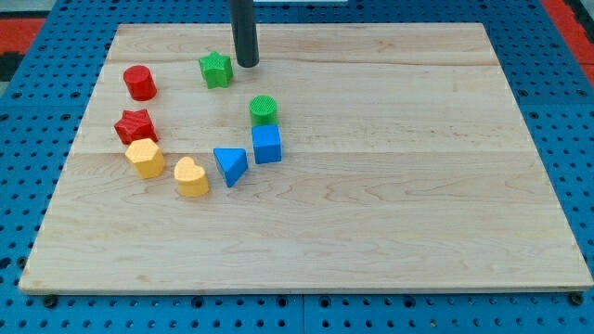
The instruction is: Move the red circle parallel to the green star
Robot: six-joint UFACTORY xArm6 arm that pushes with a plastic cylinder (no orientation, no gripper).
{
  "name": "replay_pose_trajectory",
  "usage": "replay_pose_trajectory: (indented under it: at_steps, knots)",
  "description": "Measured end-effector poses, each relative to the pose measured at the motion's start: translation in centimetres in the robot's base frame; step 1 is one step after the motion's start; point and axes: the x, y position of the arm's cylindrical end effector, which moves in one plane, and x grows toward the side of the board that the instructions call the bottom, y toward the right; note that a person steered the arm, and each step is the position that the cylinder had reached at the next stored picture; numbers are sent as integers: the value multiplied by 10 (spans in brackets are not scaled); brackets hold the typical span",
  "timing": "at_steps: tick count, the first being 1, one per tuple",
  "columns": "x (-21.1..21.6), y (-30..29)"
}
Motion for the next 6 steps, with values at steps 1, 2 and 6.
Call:
replay_pose_trajectory:
  at_steps: [1,2,6]
  knots:
    - [27,-34]
    - [48,-106]
    - [65,-154]
